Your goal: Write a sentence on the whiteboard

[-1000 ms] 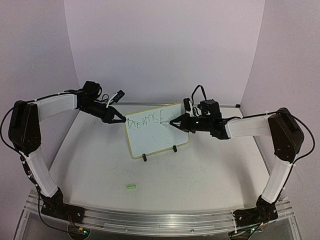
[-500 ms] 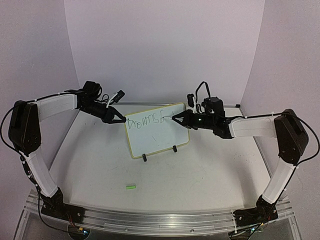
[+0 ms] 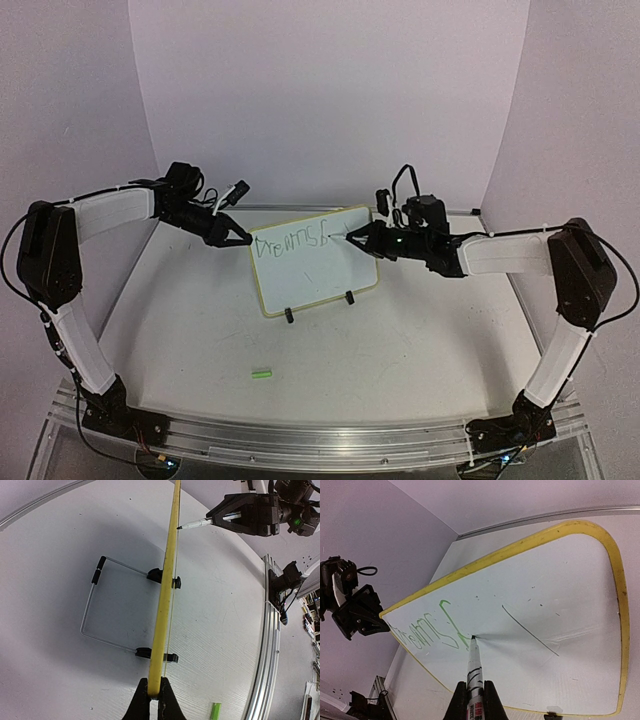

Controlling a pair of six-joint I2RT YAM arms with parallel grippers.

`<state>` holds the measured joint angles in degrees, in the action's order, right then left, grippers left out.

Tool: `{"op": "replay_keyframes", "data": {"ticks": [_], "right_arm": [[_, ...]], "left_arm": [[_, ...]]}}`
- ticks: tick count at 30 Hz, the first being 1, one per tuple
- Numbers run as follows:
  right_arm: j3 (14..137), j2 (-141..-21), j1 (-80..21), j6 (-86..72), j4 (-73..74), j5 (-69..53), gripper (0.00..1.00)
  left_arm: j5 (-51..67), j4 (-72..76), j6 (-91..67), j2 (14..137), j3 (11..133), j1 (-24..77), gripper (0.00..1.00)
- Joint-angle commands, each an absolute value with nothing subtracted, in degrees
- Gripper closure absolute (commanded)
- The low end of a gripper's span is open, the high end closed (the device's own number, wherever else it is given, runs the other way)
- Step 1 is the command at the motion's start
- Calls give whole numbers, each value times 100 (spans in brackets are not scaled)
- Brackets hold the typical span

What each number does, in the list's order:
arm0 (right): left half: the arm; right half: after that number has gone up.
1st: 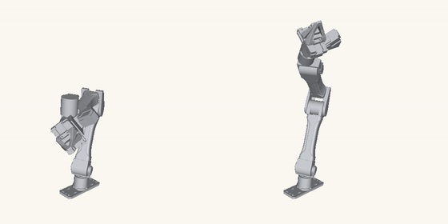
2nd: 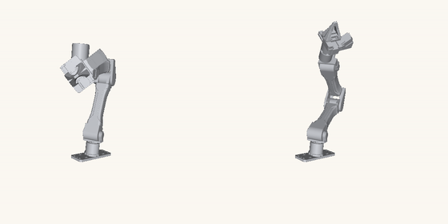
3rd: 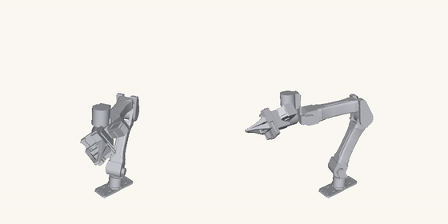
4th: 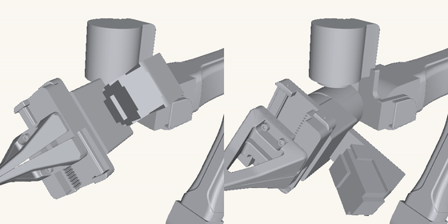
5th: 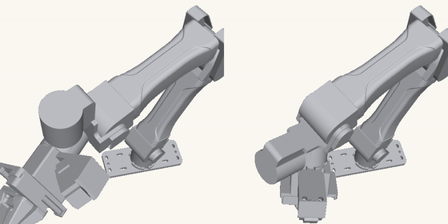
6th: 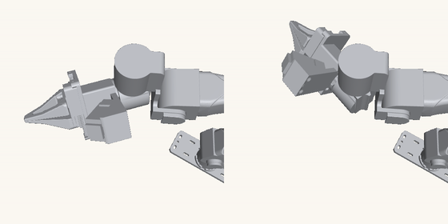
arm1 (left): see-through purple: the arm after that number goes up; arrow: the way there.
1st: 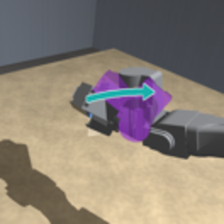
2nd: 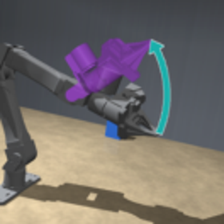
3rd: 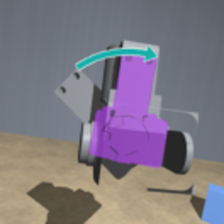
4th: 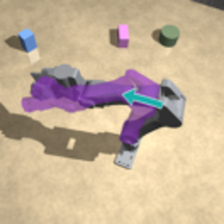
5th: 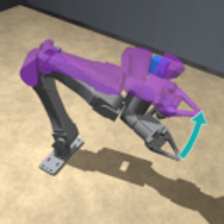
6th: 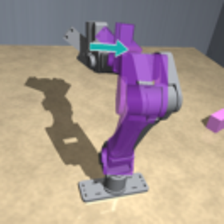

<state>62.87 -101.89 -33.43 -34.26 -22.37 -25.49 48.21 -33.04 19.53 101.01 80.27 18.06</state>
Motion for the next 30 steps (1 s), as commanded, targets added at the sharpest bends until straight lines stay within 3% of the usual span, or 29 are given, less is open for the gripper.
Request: {"op": "replay_keyframes", "data": {"ticks": [1, 30], "right_arm": [[6359, -10174, -3341, -3367, -2204, -2268, 100], [6554, -10015, -3314, -3410, -2178, -2190, 100]], "left_arm": [[4509, -3639, 2113, 10190, 8080, 1901, 100], [4482, -3657, 2119, 10099, 8077, 1900, 100]]}}
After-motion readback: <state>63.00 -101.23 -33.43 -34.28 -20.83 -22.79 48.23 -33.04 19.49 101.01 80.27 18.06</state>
